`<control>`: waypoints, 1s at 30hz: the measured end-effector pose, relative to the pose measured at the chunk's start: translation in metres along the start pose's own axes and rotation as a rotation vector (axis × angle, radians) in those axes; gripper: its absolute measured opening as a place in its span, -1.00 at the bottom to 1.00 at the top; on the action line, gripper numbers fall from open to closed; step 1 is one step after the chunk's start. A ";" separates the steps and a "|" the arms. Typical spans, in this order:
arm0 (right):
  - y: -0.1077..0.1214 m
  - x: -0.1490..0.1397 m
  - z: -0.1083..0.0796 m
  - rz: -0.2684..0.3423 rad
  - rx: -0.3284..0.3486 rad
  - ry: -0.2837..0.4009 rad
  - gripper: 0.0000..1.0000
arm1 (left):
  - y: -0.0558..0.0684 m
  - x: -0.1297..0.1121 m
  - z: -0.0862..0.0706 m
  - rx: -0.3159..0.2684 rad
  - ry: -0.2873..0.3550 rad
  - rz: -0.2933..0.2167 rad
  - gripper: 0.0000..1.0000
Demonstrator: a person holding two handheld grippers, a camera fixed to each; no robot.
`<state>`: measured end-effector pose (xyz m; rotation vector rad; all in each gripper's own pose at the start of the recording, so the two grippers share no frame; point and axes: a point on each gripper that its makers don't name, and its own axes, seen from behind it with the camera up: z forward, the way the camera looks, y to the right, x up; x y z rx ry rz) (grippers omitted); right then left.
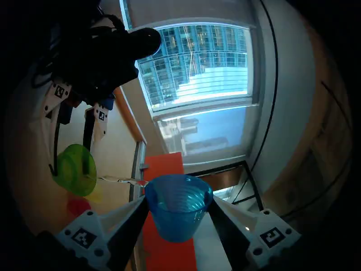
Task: Pour water
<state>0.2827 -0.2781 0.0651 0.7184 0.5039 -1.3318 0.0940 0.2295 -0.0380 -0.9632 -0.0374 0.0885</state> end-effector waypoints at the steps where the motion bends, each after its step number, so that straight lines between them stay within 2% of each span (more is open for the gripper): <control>1: 0.000 0.000 0.000 -0.004 -0.001 0.000 0.79 | 0.000 0.000 0.000 0.000 0.000 0.000 0.66; 30: 0.012 0.007 0.006 -0.109 -0.022 -0.001 0.79 | -0.005 0.001 0.001 0.006 -0.003 -0.002 0.66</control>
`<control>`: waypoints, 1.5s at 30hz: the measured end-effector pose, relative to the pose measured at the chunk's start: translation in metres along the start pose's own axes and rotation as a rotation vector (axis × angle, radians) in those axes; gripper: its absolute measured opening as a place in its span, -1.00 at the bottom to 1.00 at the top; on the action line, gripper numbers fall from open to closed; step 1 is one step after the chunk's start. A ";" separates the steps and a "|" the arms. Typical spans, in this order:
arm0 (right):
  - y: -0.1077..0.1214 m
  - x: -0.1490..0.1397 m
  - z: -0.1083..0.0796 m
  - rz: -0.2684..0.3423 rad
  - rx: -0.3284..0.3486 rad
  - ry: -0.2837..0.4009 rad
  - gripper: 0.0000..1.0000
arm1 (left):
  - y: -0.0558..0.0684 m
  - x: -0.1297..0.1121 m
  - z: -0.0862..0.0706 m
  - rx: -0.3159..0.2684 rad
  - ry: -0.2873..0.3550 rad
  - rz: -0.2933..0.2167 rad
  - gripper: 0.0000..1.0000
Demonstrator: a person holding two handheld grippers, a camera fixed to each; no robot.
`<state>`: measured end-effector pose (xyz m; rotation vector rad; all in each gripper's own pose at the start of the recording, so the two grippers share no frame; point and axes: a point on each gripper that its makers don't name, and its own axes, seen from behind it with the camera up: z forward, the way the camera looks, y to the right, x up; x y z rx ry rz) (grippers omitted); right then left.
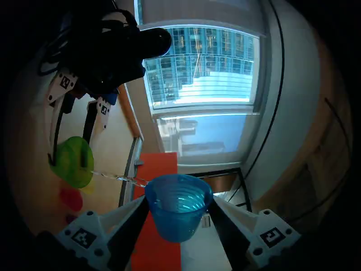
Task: Pour water
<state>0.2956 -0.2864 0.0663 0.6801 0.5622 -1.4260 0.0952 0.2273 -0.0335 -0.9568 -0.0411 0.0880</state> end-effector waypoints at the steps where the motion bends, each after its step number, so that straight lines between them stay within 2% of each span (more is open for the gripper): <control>1: 0.000 0.000 0.000 -0.005 0.000 0.000 0.79 | 0.000 0.000 0.000 0.000 0.000 0.000 0.65; 33: 0.006 0.015 -0.002 -0.153 -0.019 0.004 0.79 | -0.002 -0.001 0.002 0.003 -0.008 -0.004 0.66; 39: 0.003 0.018 -0.002 -0.171 -0.018 0.004 0.79 | -0.003 -0.002 0.004 0.006 -0.007 -0.006 0.66; 45: 0.001 0.019 -0.002 -0.164 -0.014 0.005 0.79 | -0.003 -0.002 0.004 0.006 -0.007 -0.007 0.66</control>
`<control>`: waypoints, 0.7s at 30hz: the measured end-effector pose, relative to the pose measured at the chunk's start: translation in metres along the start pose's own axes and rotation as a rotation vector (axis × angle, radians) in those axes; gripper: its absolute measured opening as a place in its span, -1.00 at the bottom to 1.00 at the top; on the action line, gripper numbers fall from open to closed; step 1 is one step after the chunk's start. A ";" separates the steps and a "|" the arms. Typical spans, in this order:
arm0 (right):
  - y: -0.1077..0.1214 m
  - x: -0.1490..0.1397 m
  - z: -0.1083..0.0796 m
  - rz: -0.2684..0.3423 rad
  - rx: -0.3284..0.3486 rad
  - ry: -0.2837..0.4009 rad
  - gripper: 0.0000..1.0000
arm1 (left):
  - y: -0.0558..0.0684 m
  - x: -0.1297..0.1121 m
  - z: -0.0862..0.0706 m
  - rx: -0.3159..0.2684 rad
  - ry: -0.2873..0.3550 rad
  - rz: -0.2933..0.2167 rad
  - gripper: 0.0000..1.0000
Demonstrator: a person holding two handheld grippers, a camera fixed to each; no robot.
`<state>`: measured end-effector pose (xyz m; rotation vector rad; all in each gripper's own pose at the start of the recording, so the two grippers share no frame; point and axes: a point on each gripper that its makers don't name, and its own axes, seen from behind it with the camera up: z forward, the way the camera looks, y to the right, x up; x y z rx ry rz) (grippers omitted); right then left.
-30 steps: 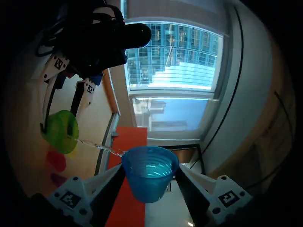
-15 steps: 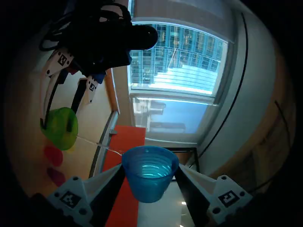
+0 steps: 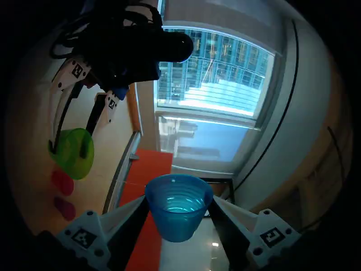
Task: Pour water
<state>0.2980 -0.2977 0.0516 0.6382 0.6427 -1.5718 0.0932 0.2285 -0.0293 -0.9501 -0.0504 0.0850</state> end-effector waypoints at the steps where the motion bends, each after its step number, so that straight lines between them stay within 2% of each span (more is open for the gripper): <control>1: 0.000 0.000 0.000 0.002 0.001 0.001 0.80 | 0.000 0.000 0.000 0.000 0.000 0.000 0.66; 8: -0.001 -0.001 -0.001 0.029 0.000 0.006 0.79 | 0.000 0.000 0.001 0.000 0.000 0.000 0.66; 11: 0.000 -0.003 -0.002 0.074 -0.003 0.011 0.79 | 0.000 0.001 0.001 0.001 0.001 0.001 0.66; 14: 0.001 -0.003 -0.004 0.148 -0.001 0.022 0.79 | 0.000 0.002 0.000 0.001 0.001 0.002 0.66; 21: 0.000 0.000 -0.011 0.377 0.013 0.049 0.79 | 0.001 0.004 0.000 0.001 0.003 0.009 0.66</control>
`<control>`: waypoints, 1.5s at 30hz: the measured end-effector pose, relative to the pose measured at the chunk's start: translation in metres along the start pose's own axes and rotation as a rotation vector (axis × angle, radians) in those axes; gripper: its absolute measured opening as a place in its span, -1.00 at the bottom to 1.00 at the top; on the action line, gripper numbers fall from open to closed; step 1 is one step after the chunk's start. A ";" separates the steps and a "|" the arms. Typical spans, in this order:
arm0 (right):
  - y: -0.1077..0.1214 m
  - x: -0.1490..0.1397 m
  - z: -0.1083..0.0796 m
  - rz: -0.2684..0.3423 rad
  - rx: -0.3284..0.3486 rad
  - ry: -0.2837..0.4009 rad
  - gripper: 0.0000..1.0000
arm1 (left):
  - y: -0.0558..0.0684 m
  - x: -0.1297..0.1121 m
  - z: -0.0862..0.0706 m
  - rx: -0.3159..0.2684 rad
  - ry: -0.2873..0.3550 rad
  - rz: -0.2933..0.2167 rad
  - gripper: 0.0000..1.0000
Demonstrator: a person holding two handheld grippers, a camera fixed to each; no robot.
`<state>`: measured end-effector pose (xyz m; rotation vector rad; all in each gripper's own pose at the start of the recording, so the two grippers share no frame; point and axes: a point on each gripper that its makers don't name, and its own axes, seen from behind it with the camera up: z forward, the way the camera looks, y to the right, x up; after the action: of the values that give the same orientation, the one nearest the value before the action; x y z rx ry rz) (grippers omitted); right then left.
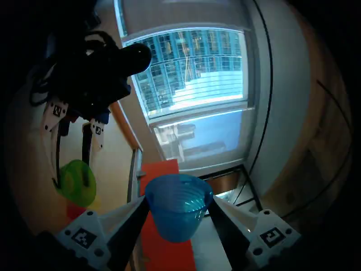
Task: Pour water
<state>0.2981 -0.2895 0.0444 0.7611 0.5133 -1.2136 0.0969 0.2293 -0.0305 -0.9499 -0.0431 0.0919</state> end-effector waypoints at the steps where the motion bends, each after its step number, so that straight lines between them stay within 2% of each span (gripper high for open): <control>1: -0.001 0.001 -0.001 0.035 0.001 0.003 0.79 | 0.000 0.000 0.000 0.000 0.000 0.001 0.66; 5: -0.006 0.005 -0.005 0.196 0.012 0.015 0.79 | -0.001 0.000 -0.001 0.003 -0.002 0.005 0.66; 18: -0.023 0.036 -0.016 0.889 0.107 0.075 0.79 | -0.002 0.002 -0.003 0.010 -0.006 0.013 0.66; 21: -0.023 0.040 -0.018 1.005 0.123 0.090 0.78 | -0.004 0.003 -0.003 0.014 -0.006 0.015 0.66; 24: -0.024 0.041 -0.021 1.072 0.124 0.089 0.78 | -0.005 0.003 -0.004 0.017 -0.006 0.016 0.66; 27: -0.024 0.040 -0.022 1.111 0.118 0.081 0.78 | -0.007 0.004 -0.004 0.023 -0.008 0.017 0.66; 38: -0.037 0.027 -0.040 1.161 0.119 0.037 0.78 | -0.018 0.001 -0.009 0.056 -0.019 0.021 0.66; 45: -0.040 0.005 -0.059 1.167 0.080 0.001 0.79 | -0.026 0.000 -0.015 0.080 -0.028 0.031 0.65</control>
<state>0.2635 -0.2546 -0.0075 0.9191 -0.0340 -0.1417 0.0993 0.2021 -0.0181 -0.8698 -0.0501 0.1349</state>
